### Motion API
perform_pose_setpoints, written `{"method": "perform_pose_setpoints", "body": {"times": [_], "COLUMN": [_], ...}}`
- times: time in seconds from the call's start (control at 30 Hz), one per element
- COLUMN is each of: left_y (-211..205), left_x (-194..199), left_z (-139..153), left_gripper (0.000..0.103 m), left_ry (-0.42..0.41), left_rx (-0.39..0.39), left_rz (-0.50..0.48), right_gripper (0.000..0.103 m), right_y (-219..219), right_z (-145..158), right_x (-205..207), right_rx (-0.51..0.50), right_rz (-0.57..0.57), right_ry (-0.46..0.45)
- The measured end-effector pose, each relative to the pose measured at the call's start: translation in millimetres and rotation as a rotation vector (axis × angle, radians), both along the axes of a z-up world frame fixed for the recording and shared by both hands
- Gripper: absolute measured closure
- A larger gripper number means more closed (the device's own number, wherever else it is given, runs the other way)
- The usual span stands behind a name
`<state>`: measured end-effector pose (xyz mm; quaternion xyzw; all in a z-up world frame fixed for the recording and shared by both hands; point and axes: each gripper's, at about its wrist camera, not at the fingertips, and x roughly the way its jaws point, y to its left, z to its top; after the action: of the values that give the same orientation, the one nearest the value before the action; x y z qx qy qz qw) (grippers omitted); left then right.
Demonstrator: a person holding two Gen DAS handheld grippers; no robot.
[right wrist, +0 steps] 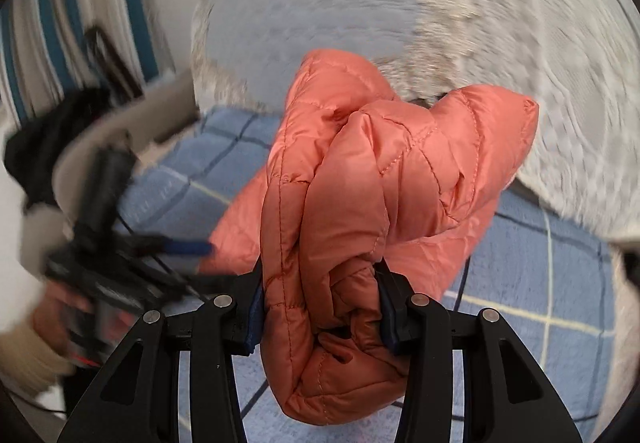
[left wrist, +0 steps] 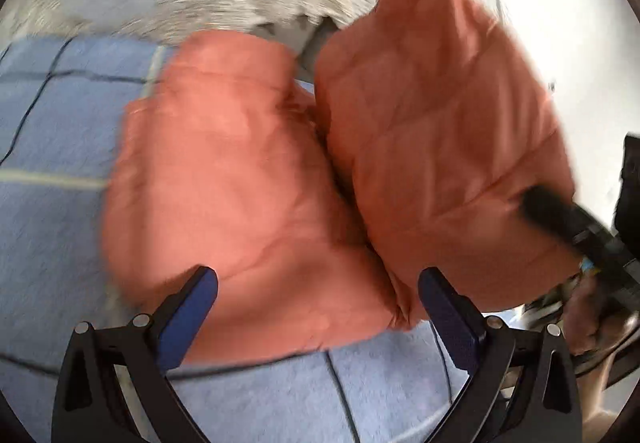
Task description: Fold large clothes
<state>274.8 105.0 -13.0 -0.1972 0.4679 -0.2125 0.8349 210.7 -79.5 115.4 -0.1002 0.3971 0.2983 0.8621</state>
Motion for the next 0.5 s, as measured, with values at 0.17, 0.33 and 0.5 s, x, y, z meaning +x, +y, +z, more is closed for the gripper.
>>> {"method": "perform_pose_setpoints", "body": {"times": [0.17,0.33,0.5], "left_y": [76,134,148], "left_x": [-18,-30,-9], "left_z": [11,24,51], "left_gripper": [0.001,0.001,0.001], "left_ry": [0.006,-0.019,-0.051], "left_rx": [-0.016,0.048,0.058], "left_rz": [0.159,0.281,0.225], "right_gripper": [0.057,0.057,0.053], "right_y": [61,116,151], "right_z": [-18,-43,-72], "right_x": [-6,-18,-39], "right_rx": [-0.112,-0.270,-0.421], "right_rz": [0.030,0.032,0.042], "right_ry": [-0.056,-0.170,-0.302]}}
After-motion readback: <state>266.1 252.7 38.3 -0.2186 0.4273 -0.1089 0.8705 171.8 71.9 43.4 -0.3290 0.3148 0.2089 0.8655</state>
